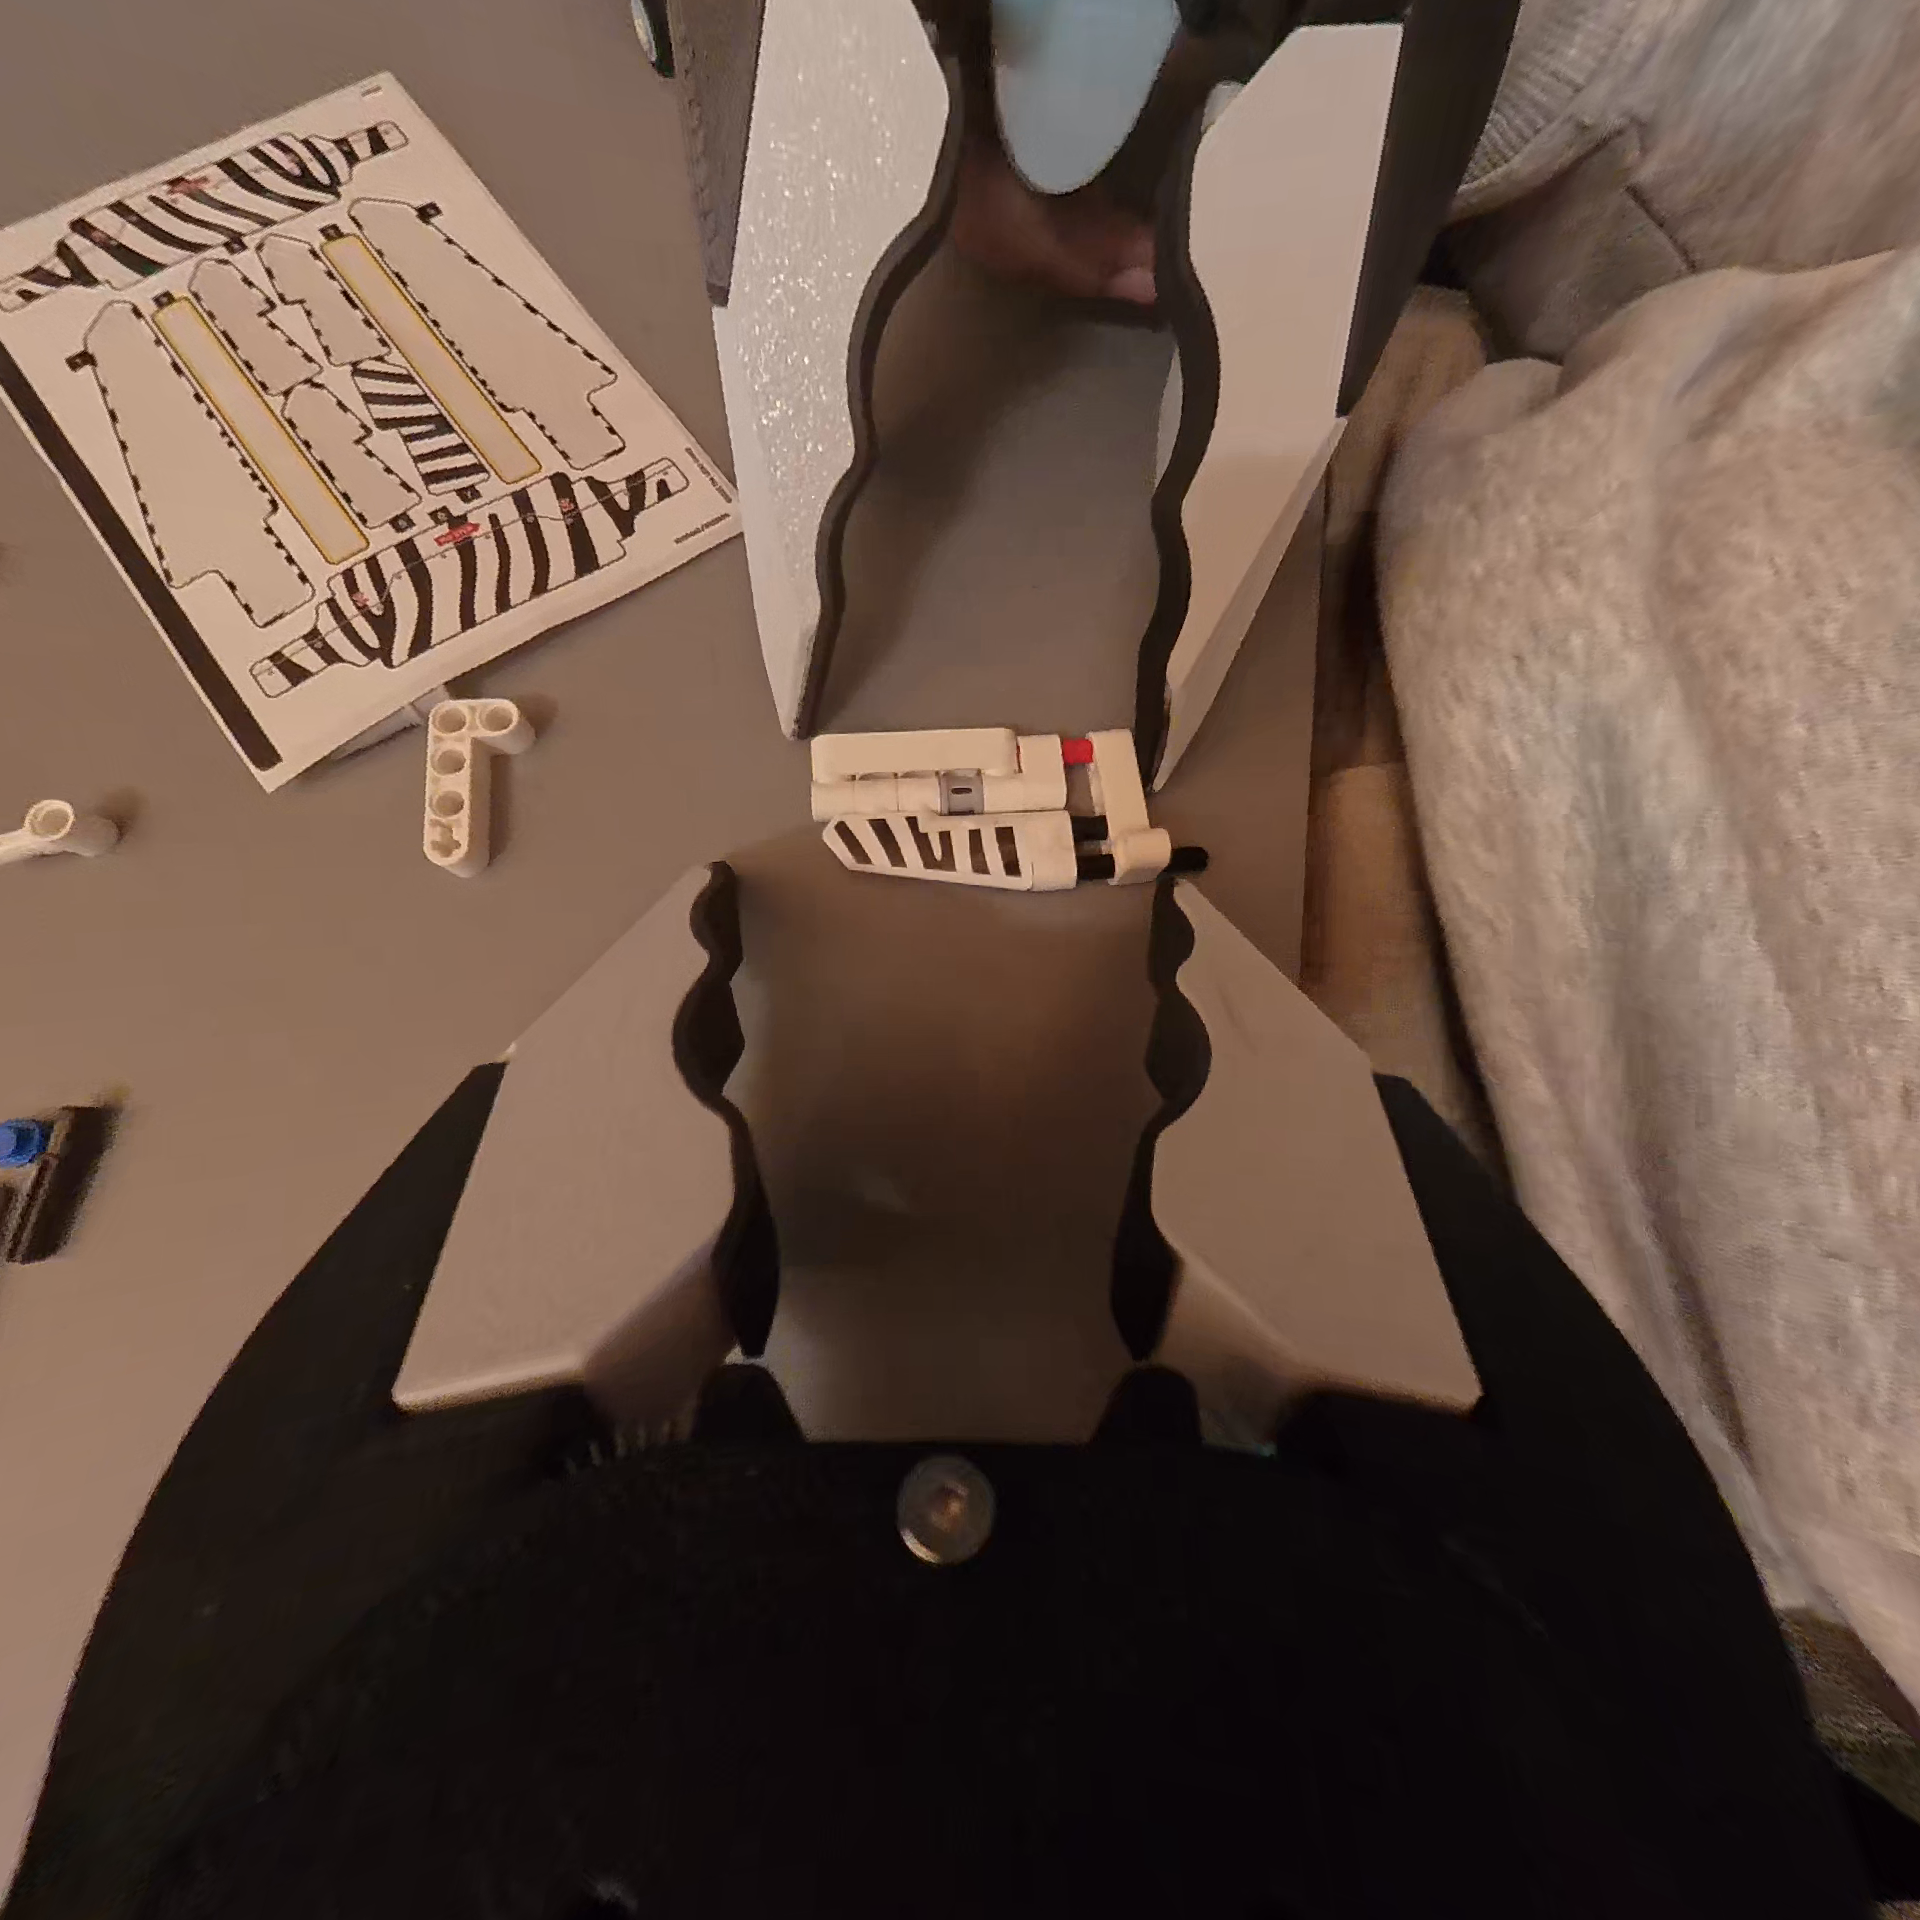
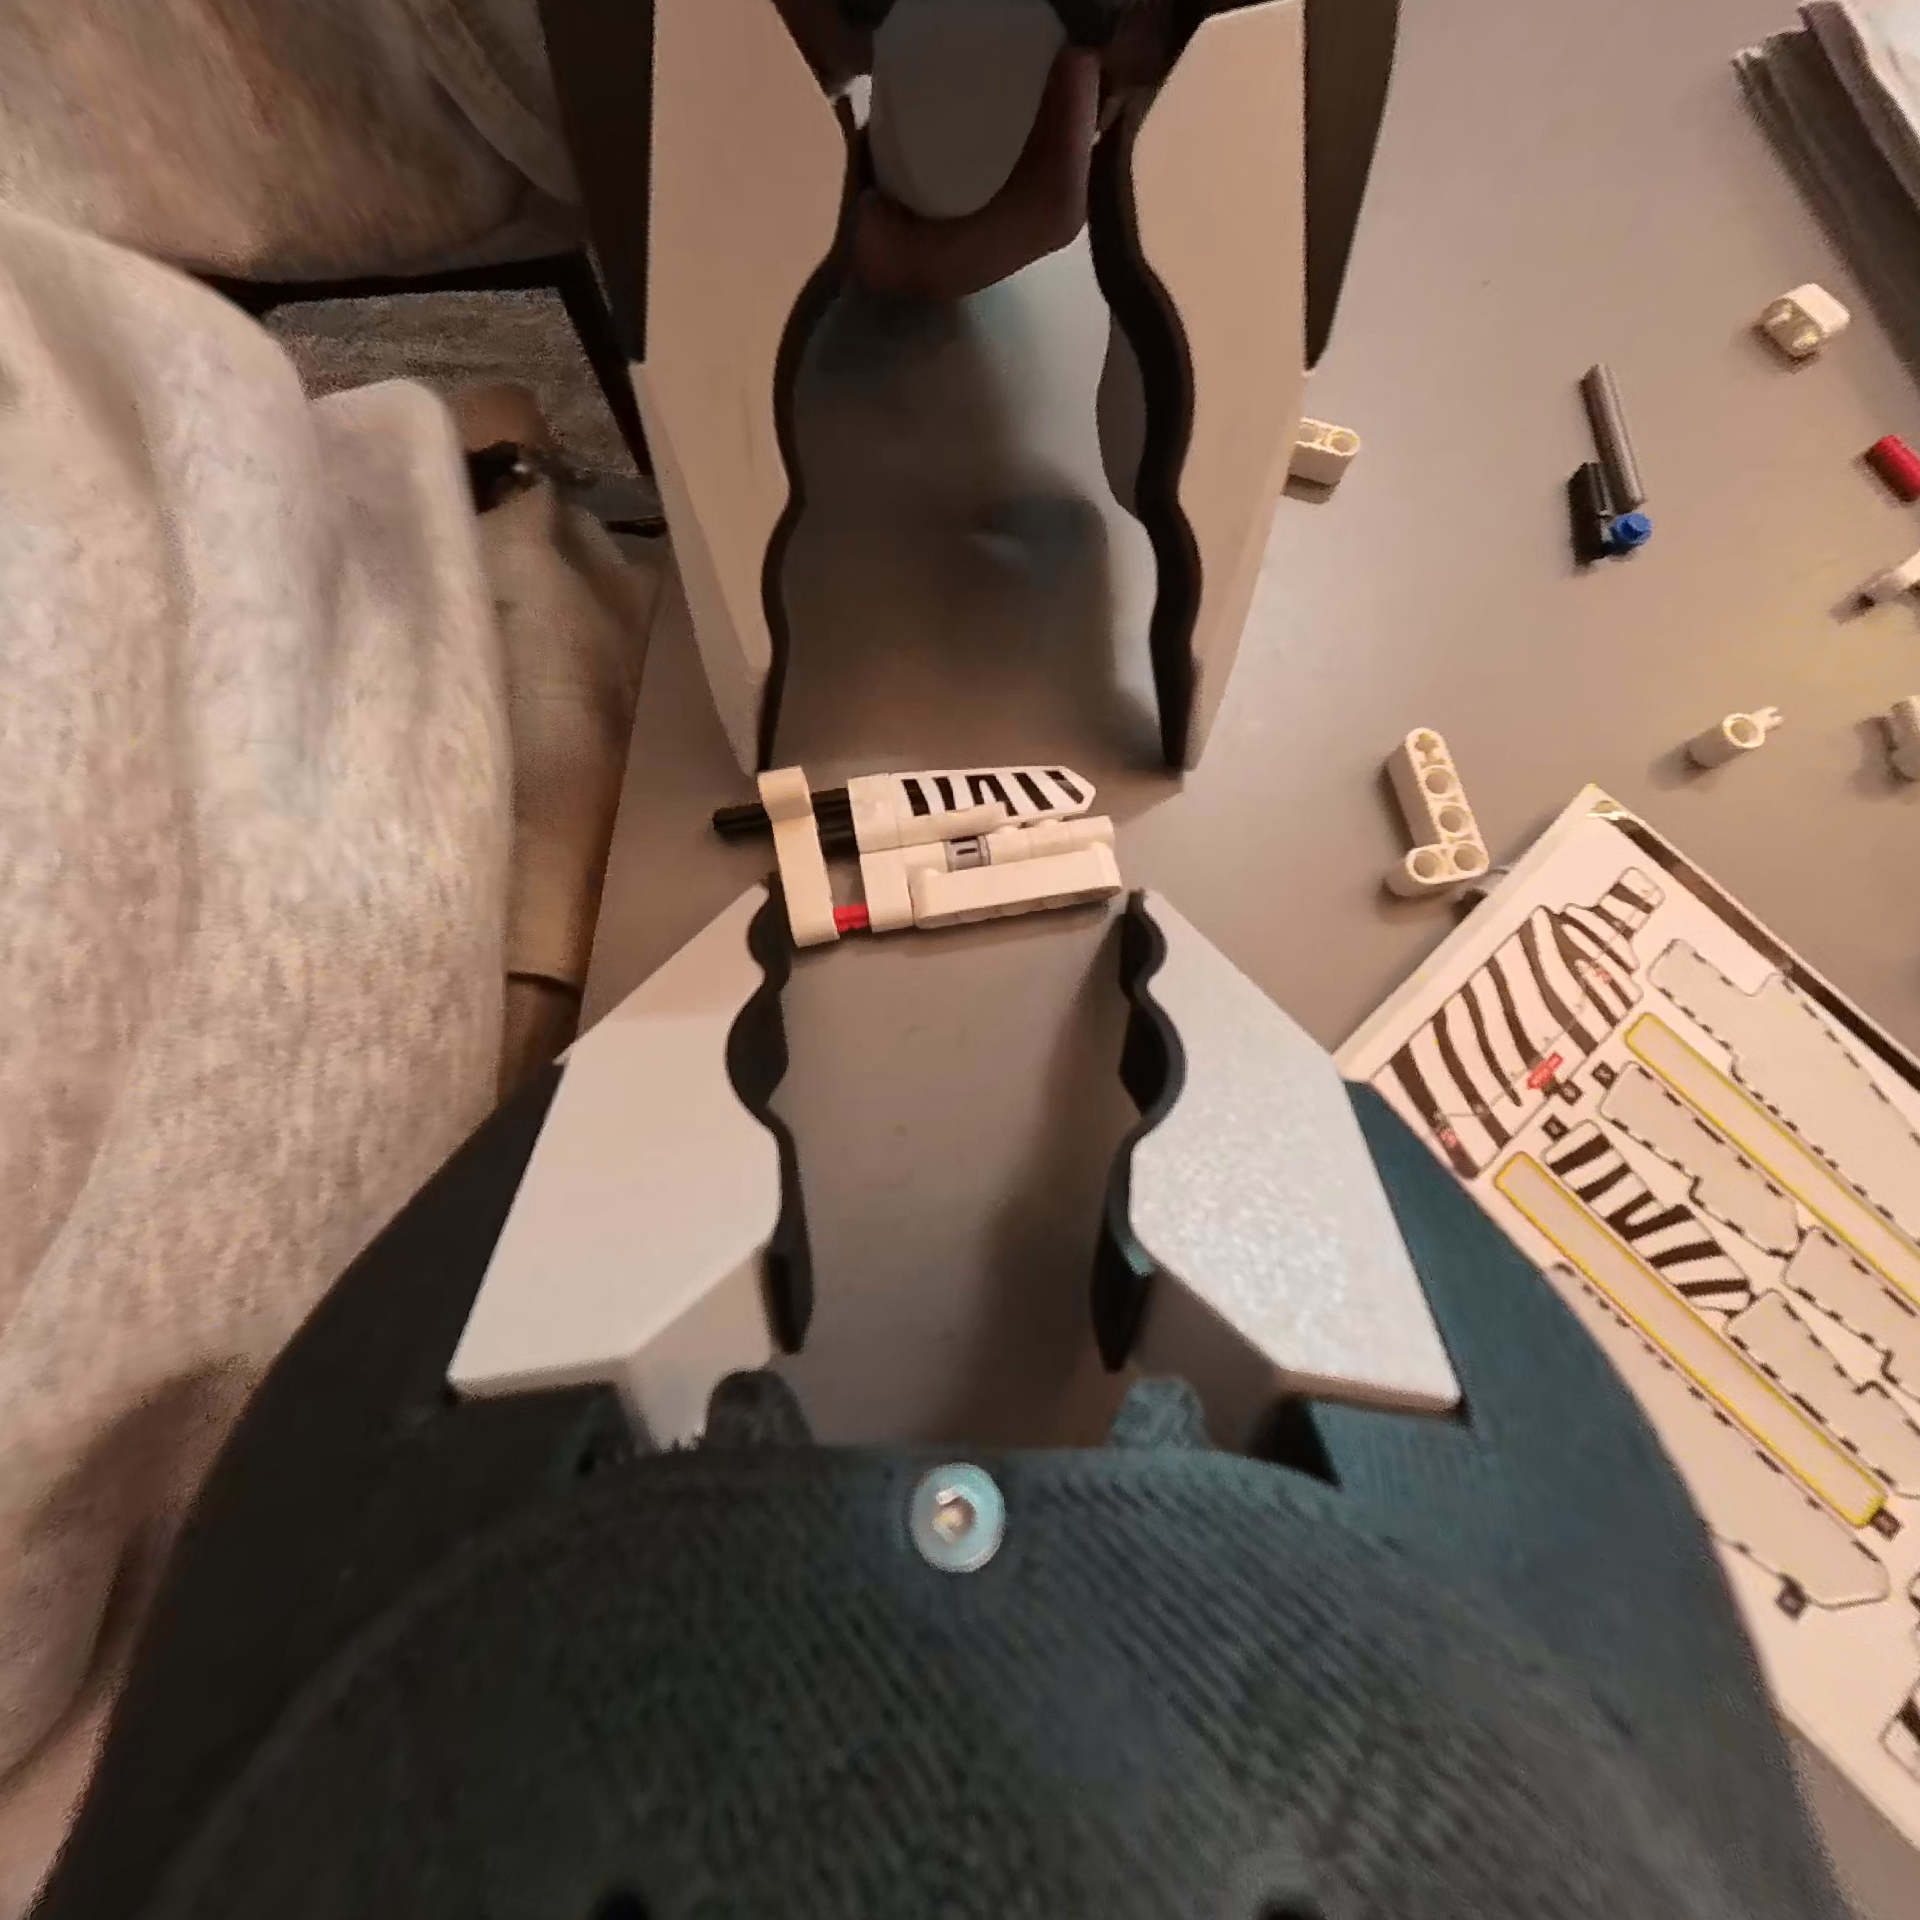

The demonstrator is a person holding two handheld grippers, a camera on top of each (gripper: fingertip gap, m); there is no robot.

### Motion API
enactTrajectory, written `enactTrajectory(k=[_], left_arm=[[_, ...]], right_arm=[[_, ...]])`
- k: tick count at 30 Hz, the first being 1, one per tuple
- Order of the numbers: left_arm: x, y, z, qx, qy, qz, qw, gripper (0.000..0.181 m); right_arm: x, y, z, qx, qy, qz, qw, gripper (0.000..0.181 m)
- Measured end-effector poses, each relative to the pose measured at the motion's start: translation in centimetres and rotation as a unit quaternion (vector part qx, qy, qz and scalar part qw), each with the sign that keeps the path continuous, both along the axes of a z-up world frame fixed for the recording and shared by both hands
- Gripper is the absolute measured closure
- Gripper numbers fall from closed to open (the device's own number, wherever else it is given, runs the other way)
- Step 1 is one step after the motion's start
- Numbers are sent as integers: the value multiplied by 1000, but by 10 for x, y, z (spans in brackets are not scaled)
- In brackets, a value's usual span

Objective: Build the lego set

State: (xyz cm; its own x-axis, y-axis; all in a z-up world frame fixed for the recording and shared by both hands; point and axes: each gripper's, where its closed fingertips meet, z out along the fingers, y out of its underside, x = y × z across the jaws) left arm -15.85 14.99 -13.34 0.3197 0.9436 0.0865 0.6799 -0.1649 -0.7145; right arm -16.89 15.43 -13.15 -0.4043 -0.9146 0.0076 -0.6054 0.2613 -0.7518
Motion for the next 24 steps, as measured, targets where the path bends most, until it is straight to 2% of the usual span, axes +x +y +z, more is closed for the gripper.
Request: enactTrajectory(k=[4,9,12,14,16,18,20,22,24], left_arm=[[-2,-5,2,19,0,8,1000,108],[-2,-6,6,79,-2,7,997,108],[0,-6,7,91,-2,13,996,108],[-1,-9,5,65,0,25,998,109],[-3,-19,4,-8,18,58,998,110],[-2,-28,12,-94,65,98,989,110],[5,-30,21,-146,101,123,976,114],[12,-26,27,-159,122,136,970,116],[15,-16,28,-131,119,134,975,115]], right_arm=[[-2,-5,0,3,-1,-20,1000,115],[-4,-14,0,5,-3,-50,999,120],[-4,-15,-1,4,-1,-57,998,115],[-4,-14,-1,8,-3,-56,998,113],[-4,-14,0,11,-6,-50,999,111],[-4,-16,-1,11,-5,-42,999,110],[-4,-16,-1,9,-4,-24,1000,109],[-4,-14,-1,15,-8,-3,1000,107],[-4,-13,0,20,-11,15,1000,106]])
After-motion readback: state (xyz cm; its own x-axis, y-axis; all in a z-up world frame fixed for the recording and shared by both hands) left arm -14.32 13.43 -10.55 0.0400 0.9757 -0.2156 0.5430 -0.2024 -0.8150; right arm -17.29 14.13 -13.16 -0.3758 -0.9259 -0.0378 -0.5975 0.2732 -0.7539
